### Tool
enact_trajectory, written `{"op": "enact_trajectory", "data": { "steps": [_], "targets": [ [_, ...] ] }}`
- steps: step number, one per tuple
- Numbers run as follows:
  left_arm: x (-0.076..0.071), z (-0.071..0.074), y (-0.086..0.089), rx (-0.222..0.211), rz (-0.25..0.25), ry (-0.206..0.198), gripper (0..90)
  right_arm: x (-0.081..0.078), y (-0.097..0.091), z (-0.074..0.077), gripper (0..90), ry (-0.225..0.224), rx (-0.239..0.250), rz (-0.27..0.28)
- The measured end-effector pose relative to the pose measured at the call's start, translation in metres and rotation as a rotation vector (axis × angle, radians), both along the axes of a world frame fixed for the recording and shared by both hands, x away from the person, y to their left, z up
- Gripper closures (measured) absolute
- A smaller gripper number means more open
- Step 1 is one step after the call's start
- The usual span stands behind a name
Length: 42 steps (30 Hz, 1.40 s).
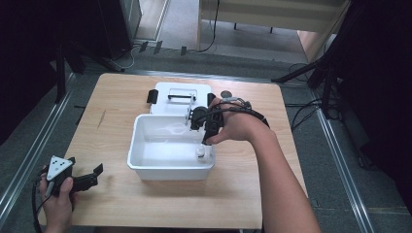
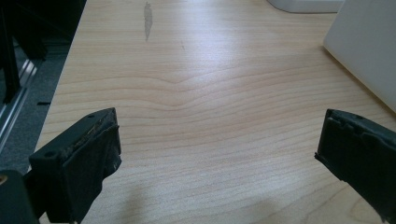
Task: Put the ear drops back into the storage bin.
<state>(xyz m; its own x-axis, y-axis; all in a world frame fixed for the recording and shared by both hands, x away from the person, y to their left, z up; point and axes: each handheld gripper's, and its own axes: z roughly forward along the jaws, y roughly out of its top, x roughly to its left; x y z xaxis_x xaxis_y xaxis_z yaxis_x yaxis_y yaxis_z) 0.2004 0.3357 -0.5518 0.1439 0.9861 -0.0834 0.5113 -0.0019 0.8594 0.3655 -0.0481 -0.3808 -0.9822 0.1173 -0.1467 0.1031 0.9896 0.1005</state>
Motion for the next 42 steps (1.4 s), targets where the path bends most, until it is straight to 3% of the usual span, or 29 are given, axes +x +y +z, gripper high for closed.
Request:
{"op": "enact_trajectory", "data": {
  "steps": [7, 26, 34, 42],
  "targets": [
    [0.000, 0.000, 0.000, 0.005, 0.000, 0.002, 0.2, -0.001, -0.016, 0.014, 51.6, -0.028, 0.034, -0.015],
    [0.000, 0.000, -0.001, 0.010, -0.002, 0.003, 0.2, -0.007, -0.061, 0.028, 51.2, -0.057, 0.029, -0.090],
    [0.000, 0.000, -0.001, 0.007, -0.001, 0.000, 0.2, -0.008, -0.082, 0.022, 49.4, -0.051, 0.035, -0.139],
    [0.000, 0.000, -0.001, 0.008, -0.001, 0.001, 0.2, -0.013, -0.111, 0.005, 45.8, -0.035, 0.067, -0.206]
  ]
}}
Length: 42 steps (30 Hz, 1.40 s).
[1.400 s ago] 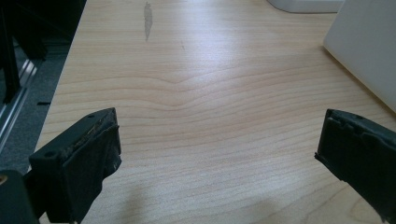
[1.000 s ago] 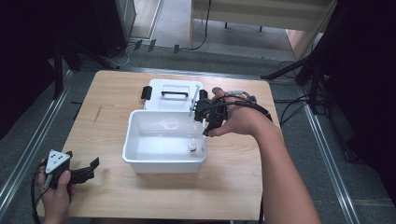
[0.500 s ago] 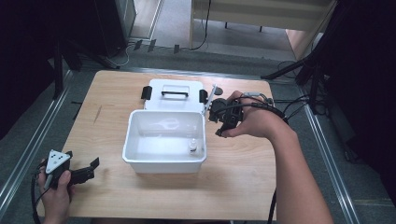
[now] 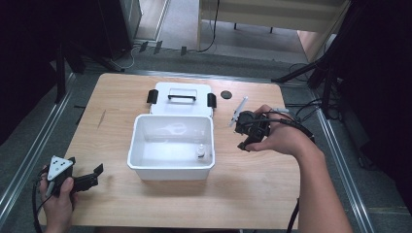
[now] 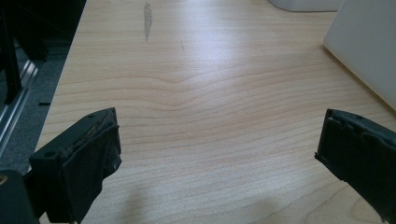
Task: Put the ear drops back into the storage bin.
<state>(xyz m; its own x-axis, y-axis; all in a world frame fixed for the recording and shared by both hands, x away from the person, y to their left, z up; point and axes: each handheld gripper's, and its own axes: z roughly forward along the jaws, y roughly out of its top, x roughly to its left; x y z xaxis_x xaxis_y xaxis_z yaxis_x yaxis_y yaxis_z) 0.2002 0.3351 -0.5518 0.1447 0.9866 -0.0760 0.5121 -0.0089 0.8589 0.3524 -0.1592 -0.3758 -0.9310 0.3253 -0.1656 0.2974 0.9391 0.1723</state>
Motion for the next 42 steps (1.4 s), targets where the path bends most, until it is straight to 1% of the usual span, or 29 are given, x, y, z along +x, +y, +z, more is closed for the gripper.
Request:
{"op": "enact_trajectory", "data": {
  "steps": [3, 5, 6, 10, 12, 14, 15, 16, 19, 21, 22, 23, 27, 29, 32, 34, 36, 37, 38, 39, 40, 41, 42],
  "targets": [
    [0.000, 0.000, 0.000, 0.000, 0.000, 0.000, 0.2, -0.003, -0.013, -0.009, 43.3, -0.004, 0.019, -0.048],
    [0.000, 0.000, 0.000, 0.000, 0.000, 0.000, 0.2, -0.006, -0.022, -0.015, 41.6, -0.012, 0.034, -0.089],
    [0.000, 0.000, 0.000, 0.000, 0.000, 0.000, 0.2, -0.007, -0.025, -0.017, 40.7, -0.017, 0.039, -0.099],
    [0.000, 0.000, 0.000, 0.002, 0.001, 0.000, 0.2, -0.014, -0.045, -0.030, 34.1, -0.053, 0.098, -0.163],
    [0.000, 0.000, 0.000, 0.003, 0.000, 0.002, 0.2, -0.017, -0.052, -0.034, 31.3, -0.069, 0.114, -0.179],
    [0.000, 0.000, 0.000, 0.003, 0.000, 0.002, 0.2, -0.022, -0.060, -0.040, 28.6, -0.087, 0.143, -0.205],
    [0.000, 0.000, 0.000, 0.002, 0.000, 0.002, 0.2, -0.025, -0.065, -0.044, 26.3, -0.096, 0.164, -0.227],
    [0.000, 0.000, 0.000, 0.004, 0.000, 0.003, 0.2, -0.027, -0.068, -0.046, 25.0, -0.099, 0.173, -0.242],
    [0.000, 0.000, 0.000, 0.004, 0.001, 0.002, 0.2, -0.034, -0.081, -0.058, 19.6, -0.130, 0.213, -0.289],
    [0.000, 0.000, -0.001, 0.005, 0.001, 0.002, 0.2, -0.038, -0.087, -0.063, 18.5, -0.143, 0.232, -0.304],
    [0.000, 0.000, -0.001, 0.006, -0.001, 0.003, 0.2, -0.041, -0.090, -0.066, 18.2, -0.153, 0.250, -0.313],
    [0.000, 0.000, -0.001, 0.006, -0.001, 0.003, 0.2, -0.046, -0.094, -0.070, 15.6, -0.169, 0.270, -0.329],
    [0.000, 0.000, -0.001, 0.006, 0.000, 0.003, 0.2, -0.055, -0.103, -0.081, 12.6, -0.187, 0.321, -0.380],
    [0.000, 0.000, -0.001, 0.008, -0.001, 0.002, 0.2, -0.060, -0.111, -0.091, 8.9, -0.195, 0.356, -0.414],
    [0.000, 0.000, -0.001, 0.010, -0.001, 0.002, 0.2, -0.068, -0.119, -0.104, 2.7, -0.211, 0.384, -0.462],
    [0.000, 0.000, -0.001, 0.011, -0.001, 0.001, 0.2, -0.073, -0.122, -0.110, 1.5, -0.230, 0.396, -0.477],
    [0.000, 0.000, -0.001, 0.011, 0.000, 0.002, 0.2, -0.079, -0.127, -0.116, 0.0, -0.247, 0.424, -0.485],
    [0.000, 0.000, -0.001, 0.011, 0.000, 0.002, 0.2, -0.083, -0.130, -0.119, 0.0, -0.252, 0.450, -0.505],
    [0.000, 0.000, -0.001, 0.013, -0.003, 0.003, 0.2, -0.085, -0.132, -0.121, 0.0, -0.259, 0.463, -0.510],
    [0.000, 0.000, -0.001, 0.013, -0.003, 0.003, 0.2, -0.089, -0.136, -0.125, 0.0, -0.272, 0.481, -0.531],
    [0.000, 0.000, -0.002, 0.012, -0.001, 0.003, 0.2, -0.091, -0.138, -0.128, 0.0, -0.274, 0.496, -0.544],
    [0.000, 0.000, -0.002, 0.013, -0.001, 0.003, 0.2, -0.096, -0.143, -0.132, 0.0, -0.285, 0.514, -0.562],
    [0.000, 0.000, -0.002, 0.014, 0.000, 0.003, 0.2, -0.098, -0.145, -0.135, 0.0, -0.294, 0.524, -0.574]
  ]
}}
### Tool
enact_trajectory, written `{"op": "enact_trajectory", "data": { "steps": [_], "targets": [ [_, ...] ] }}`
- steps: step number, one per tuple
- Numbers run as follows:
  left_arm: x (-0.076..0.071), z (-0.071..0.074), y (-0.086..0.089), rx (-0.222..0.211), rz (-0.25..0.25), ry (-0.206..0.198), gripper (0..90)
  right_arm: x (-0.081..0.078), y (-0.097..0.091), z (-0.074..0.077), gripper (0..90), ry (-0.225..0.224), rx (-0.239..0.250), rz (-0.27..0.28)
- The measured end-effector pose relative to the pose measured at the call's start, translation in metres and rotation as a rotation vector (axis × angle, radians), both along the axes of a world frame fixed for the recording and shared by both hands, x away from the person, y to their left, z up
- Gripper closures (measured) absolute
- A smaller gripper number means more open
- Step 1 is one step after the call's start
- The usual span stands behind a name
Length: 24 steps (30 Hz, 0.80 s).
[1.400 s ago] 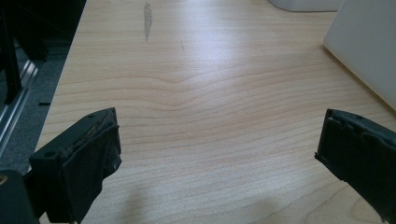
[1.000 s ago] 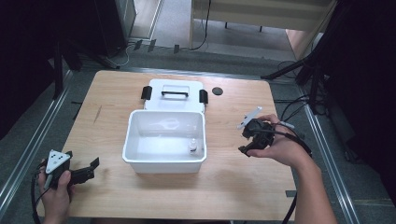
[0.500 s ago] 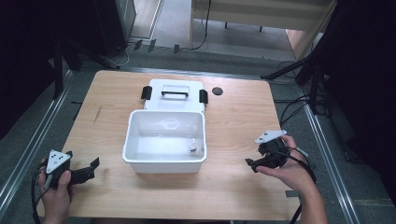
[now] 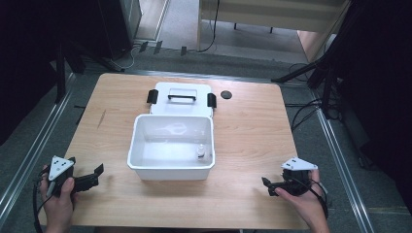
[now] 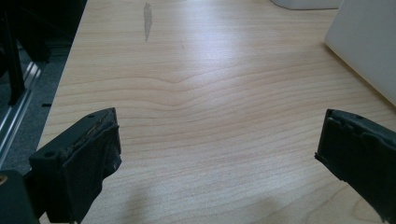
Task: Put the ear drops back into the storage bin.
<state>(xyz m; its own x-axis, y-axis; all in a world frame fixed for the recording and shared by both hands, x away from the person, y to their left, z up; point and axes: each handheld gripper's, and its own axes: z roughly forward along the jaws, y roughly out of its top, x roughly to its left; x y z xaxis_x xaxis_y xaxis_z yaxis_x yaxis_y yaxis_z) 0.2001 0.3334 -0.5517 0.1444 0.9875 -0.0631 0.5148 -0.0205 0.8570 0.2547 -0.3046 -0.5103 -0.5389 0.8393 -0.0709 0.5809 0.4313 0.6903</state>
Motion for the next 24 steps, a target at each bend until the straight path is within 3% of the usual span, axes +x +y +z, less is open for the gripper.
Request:
{"op": "enact_trajectory", "data": {
  "steps": [10, 14, 17, 21, 24],
  "targets": [
    [0.000, 0.000, -0.001, 0.004, -0.005, 0.003, 0.2, -0.027, -0.032, -0.022, 0.0, -0.070, 0.169, -0.152],
    [0.000, 0.000, -0.001, 0.004, -0.006, 0.003, 0.2, -0.040, -0.044, -0.033, 0.0, -0.099, 0.271, -0.218],
    [0.000, 0.000, -0.001, 0.004, -0.006, 0.005, 0.2, -0.045, -0.051, -0.033, 0.0, -0.141, 0.326, -0.247],
    [0.000, 0.000, -0.001, 0.003, -0.004, 0.007, 0.2, -0.046, -0.056, -0.036, 0.0, -0.167, 0.383, -0.283],
    [0.000, 0.000, 0.000, 0.000, 0.000, 0.005, 0.2, -0.046, -0.055, -0.036, 0.0, -0.171, 0.390, -0.291]
  ]
}}
